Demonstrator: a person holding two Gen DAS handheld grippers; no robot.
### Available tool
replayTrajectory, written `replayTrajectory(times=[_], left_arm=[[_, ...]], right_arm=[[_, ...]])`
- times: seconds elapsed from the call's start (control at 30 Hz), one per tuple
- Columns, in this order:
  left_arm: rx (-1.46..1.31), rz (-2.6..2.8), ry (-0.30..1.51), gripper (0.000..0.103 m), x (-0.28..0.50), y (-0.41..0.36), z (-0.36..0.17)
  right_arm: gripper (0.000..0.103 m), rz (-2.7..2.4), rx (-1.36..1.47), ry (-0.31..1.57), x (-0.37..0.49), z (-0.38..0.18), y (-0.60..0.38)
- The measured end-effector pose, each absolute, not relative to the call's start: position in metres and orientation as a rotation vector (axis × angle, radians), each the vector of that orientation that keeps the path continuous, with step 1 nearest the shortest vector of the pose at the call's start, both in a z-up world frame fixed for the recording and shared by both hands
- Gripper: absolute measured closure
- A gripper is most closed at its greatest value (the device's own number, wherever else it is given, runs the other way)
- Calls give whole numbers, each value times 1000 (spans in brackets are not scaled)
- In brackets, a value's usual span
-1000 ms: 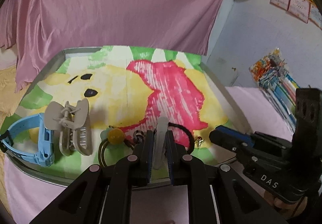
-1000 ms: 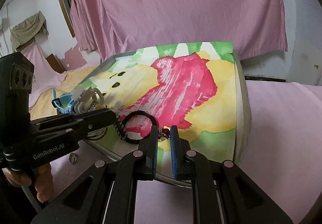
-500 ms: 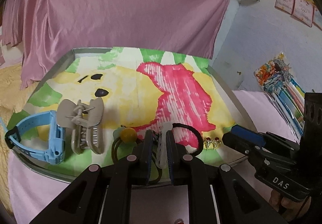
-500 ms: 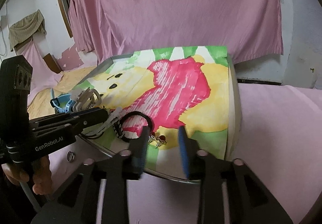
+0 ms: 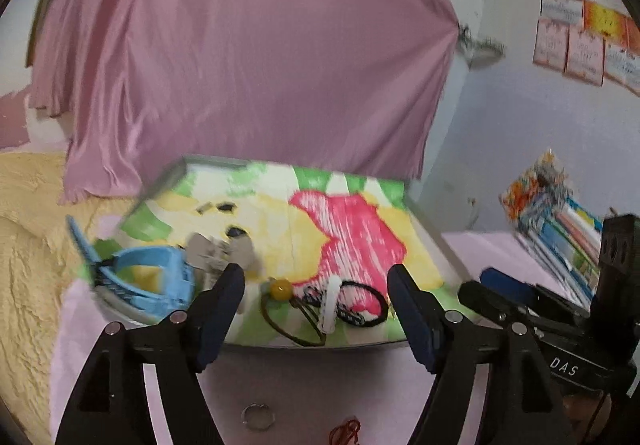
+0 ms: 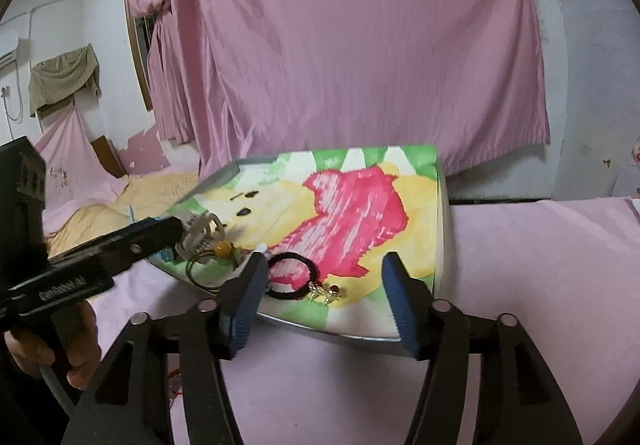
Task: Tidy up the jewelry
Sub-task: 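Place the white clip in the tray with the left tool while the right tool places the earring, then move both open tools back over the silver ring and red string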
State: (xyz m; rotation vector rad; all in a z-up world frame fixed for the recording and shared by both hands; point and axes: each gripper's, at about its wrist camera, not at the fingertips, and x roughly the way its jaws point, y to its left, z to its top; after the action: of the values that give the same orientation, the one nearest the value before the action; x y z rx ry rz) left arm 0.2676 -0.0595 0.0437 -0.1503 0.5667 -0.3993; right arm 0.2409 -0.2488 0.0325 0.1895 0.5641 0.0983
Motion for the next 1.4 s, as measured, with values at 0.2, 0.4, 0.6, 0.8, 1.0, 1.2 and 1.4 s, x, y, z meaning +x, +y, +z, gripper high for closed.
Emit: replayTrajectory(times=[0.2,0.4,0.6,0.8,1.0,1.2,1.4], left_arm=[[-113,-319,438,11,229,-35,56],[-83,-279,377,2,197,-10,59],[-55,-262,359,1,170,14,51],[-31,-283,377,1,160,29,44],[-10,-310,384,1,154,39,42],[34,-337,459,1,167,42,35],[55,-383,615,1,196,42,21]], right_arm=[[24,90,183,442,205,45,-243],[10,94,137,362,169,54,-227],[9,110,77,334,141,55,-203],[9,110,50,374,128,46,-183],[9,102,41,418,122,37,-166],[9,101,18,494,132,28,-149],[9,116,1,613,150,13,-140]])
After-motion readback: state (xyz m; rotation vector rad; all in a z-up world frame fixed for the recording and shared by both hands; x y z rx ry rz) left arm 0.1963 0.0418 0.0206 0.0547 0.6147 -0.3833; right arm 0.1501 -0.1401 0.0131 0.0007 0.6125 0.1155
